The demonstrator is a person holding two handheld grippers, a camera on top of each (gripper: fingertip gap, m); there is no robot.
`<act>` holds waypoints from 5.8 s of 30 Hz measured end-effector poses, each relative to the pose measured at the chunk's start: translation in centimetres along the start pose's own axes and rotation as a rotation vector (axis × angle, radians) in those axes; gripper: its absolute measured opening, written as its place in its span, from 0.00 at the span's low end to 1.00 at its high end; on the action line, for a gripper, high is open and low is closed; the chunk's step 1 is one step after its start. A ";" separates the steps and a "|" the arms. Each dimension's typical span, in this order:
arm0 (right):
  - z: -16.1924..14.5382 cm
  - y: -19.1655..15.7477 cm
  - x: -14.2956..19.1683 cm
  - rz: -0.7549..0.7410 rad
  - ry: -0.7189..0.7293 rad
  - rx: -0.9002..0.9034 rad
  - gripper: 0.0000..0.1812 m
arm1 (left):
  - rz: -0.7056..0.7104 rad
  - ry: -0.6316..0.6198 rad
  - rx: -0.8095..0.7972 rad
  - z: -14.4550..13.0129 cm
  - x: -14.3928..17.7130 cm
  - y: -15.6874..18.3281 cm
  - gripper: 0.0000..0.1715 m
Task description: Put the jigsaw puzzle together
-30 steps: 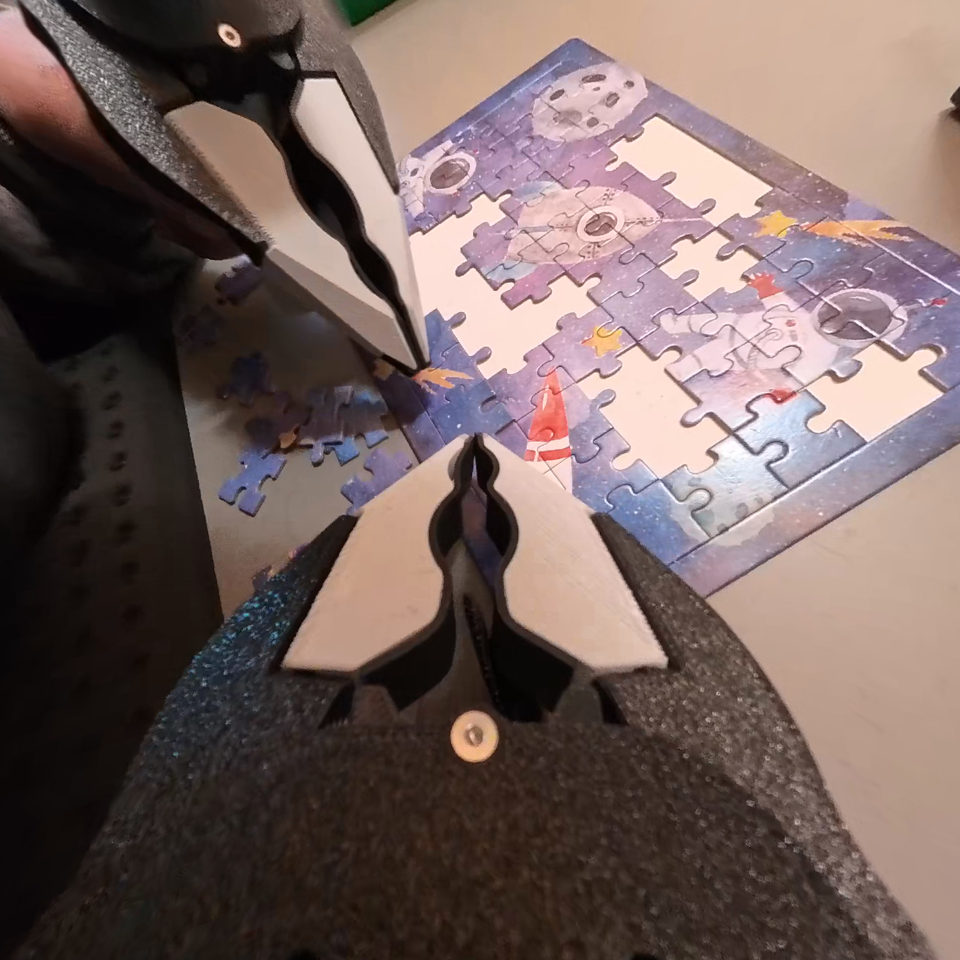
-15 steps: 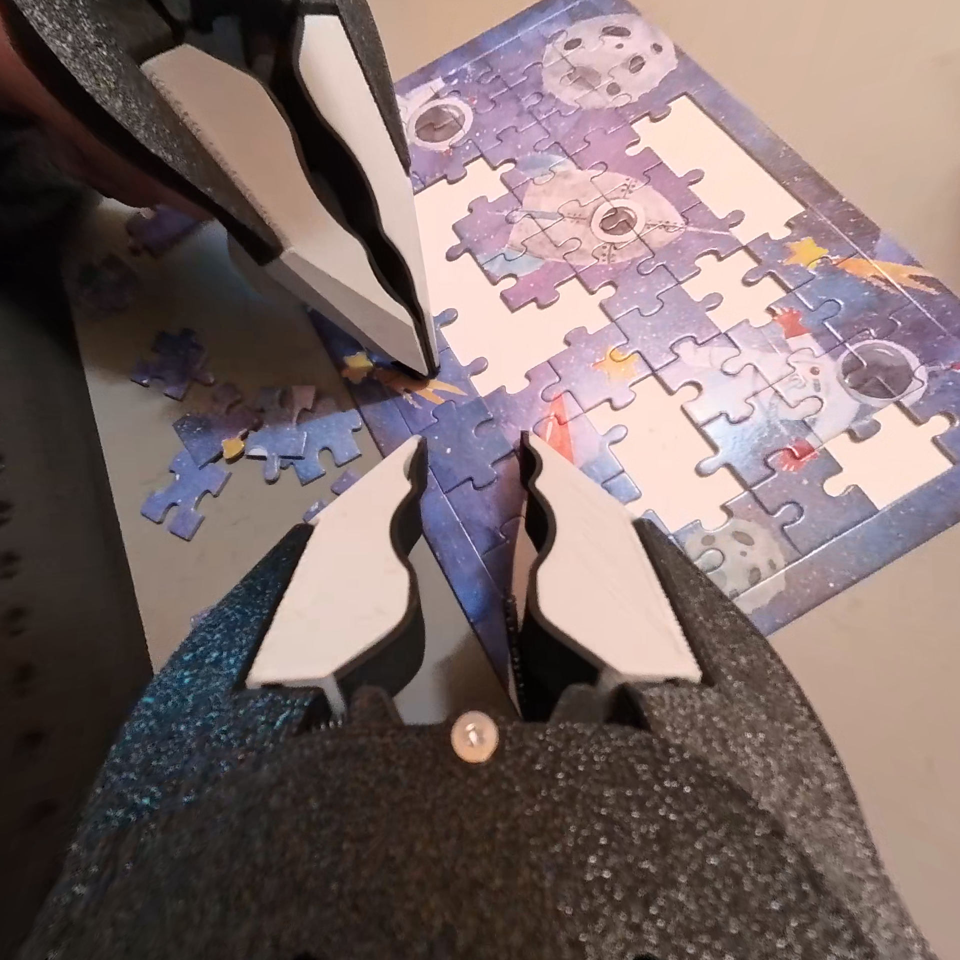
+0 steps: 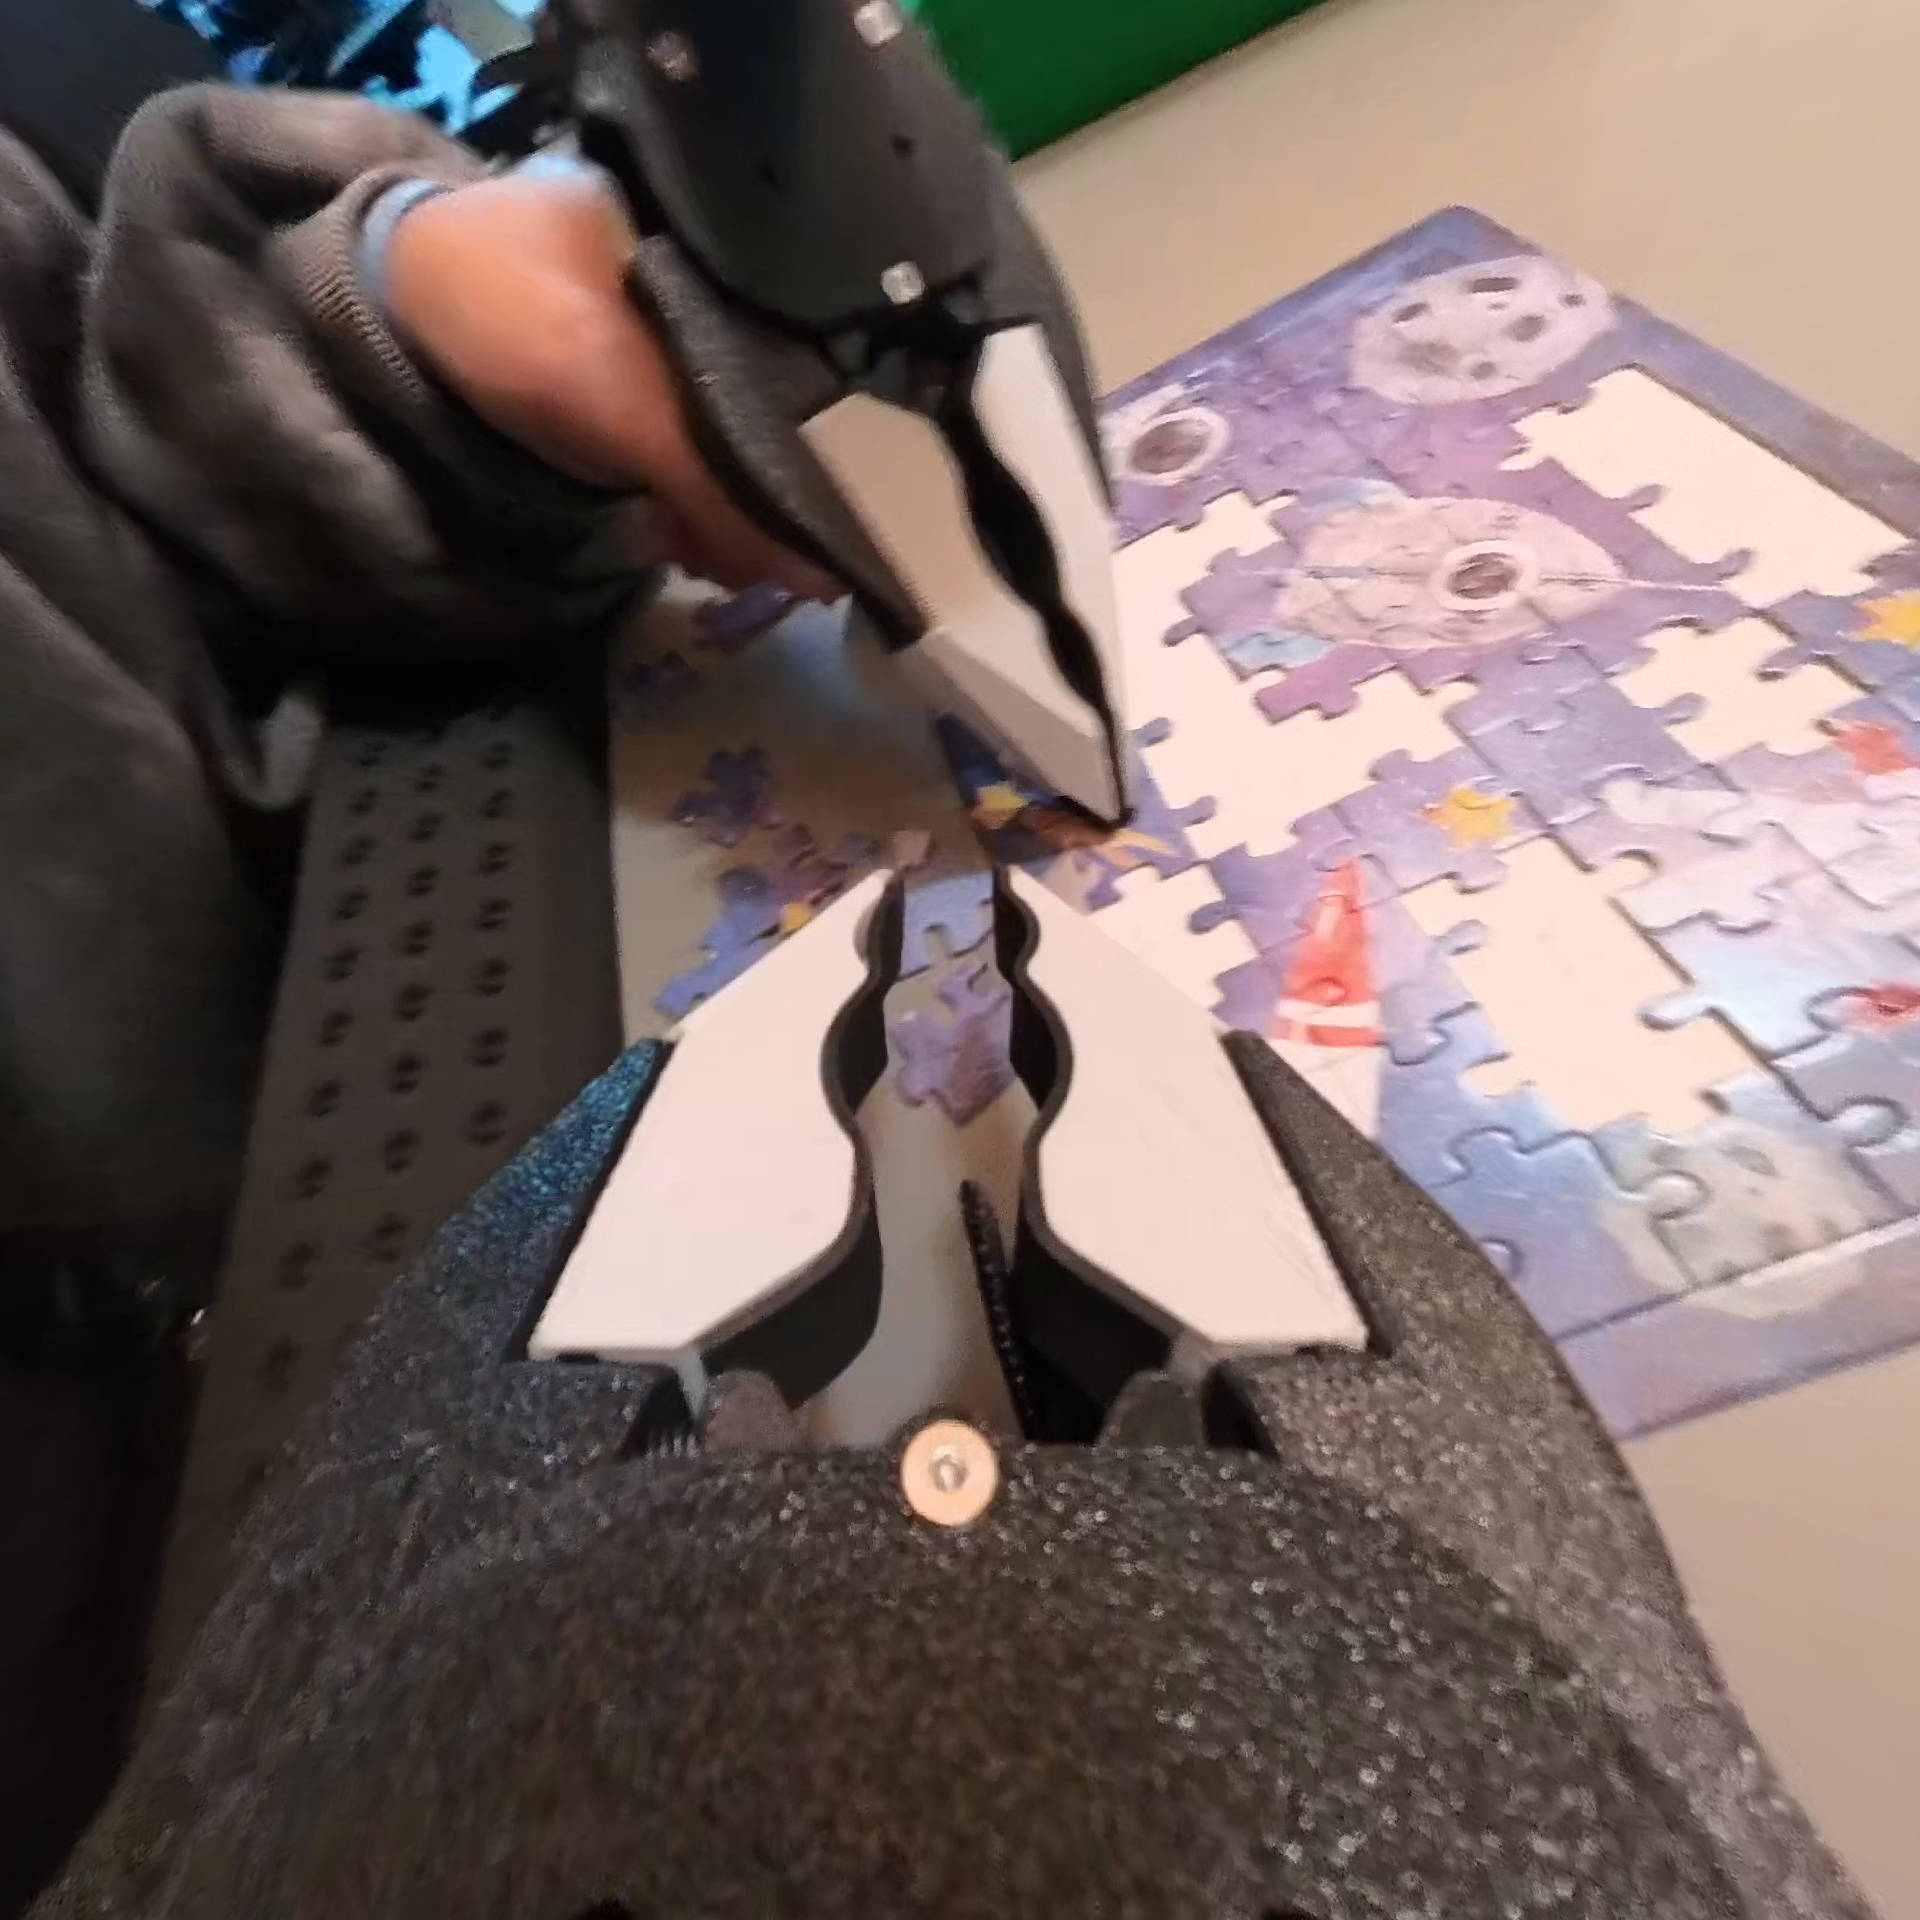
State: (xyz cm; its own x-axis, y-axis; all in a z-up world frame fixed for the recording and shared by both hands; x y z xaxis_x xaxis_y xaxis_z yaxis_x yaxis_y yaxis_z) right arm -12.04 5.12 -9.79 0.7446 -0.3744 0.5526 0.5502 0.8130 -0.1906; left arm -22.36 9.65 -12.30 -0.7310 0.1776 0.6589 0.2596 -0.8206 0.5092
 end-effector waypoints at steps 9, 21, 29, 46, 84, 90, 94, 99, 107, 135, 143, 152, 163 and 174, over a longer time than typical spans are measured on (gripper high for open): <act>-1.9 -1.6 -0.1 -0.063 -0.075 0.245 0.14 | 0.025 -0.011 -0.026 0.0 -0.1 0.2 0.00; -3.6 -1.9 -0.2 -0.083 -0.229 0.280 0.18 | 0.043 -0.017 -0.036 0.0 -0.1 0.3 0.00; -1.8 -0.6 1.6 -0.162 -0.102 0.203 0.16 | 0.060 0.030 -0.038 0.7 0.7 0.4 0.09; -1.5 -1.0 -3.0 -0.247 -0.173 0.314 0.12 | 0.061 -0.005 -0.055 0.2 0.9 0.5 0.00; -1.4 -0.3 4.3 -1.131 0.172 1.102 0.29 | -0.665 0.372 0.344 3.2 1.5 4.4 0.01; -1.4 1.3 5.1 -1.119 0.164 0.935 0.25 | -0.508 0.474 0.402 3.1 3.1 1.2 0.01; -1.7 1.6 4.9 -1.099 0.140 0.909 0.24 | -0.532 0.495 0.417 3.1 3.4 1.2 0.01; -1.9 1.9 4.7 -1.112 0.114 0.923 0.22 | -0.522 0.499 0.409 3.2 3.5 1.1 0.01; -1.9 2.0 4.8 -1.113 0.115 0.912 0.15 | -0.497 0.500 0.407 3.3 3.5 0.8 0.01; 0.9 17.9 0.9 -0.647 -0.109 0.099 0.00 | -0.184 0.357 0.746 12.8 -5.7 -4.9 0.01; 1.8 17.7 1.9 -0.705 -0.089 0.129 0.00 | -0.022 0.528 0.636 9.4 5.7 -8.8 0.01; 1.0 18.2 2.6 -0.704 -0.125 0.101 0.00 | -0.120 0.478 0.481 1.9 9.2 -3.7 0.01; 0.5 17.3 0.9 -0.691 -0.180 0.167 0.00 | 0.251 0.591 0.617 -16.2 21.5 0.7 0.01; 0.5 17.0 0.8 -0.701 -0.186 0.188 0.00 | 0.015 0.456 0.720 -20.3 18.1 1.5 0.01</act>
State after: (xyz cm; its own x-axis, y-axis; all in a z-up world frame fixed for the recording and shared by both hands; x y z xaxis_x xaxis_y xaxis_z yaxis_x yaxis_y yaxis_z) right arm -2.27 18.84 -12.18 0.1582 -0.7645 0.6249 0.7860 0.4805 0.3890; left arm -47.97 0.61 -10.89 -0.8670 -0.1930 0.4594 0.4961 -0.2478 0.8321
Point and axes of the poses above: each gripper's, where its closed fingertips meet, x back along the fingers, z out of its top, y = z × x across the jaws, the point moved 6 cm from there along x, back along the fingers, and after that the axes turned 14 degrees about -z, right-handed, at the moved point
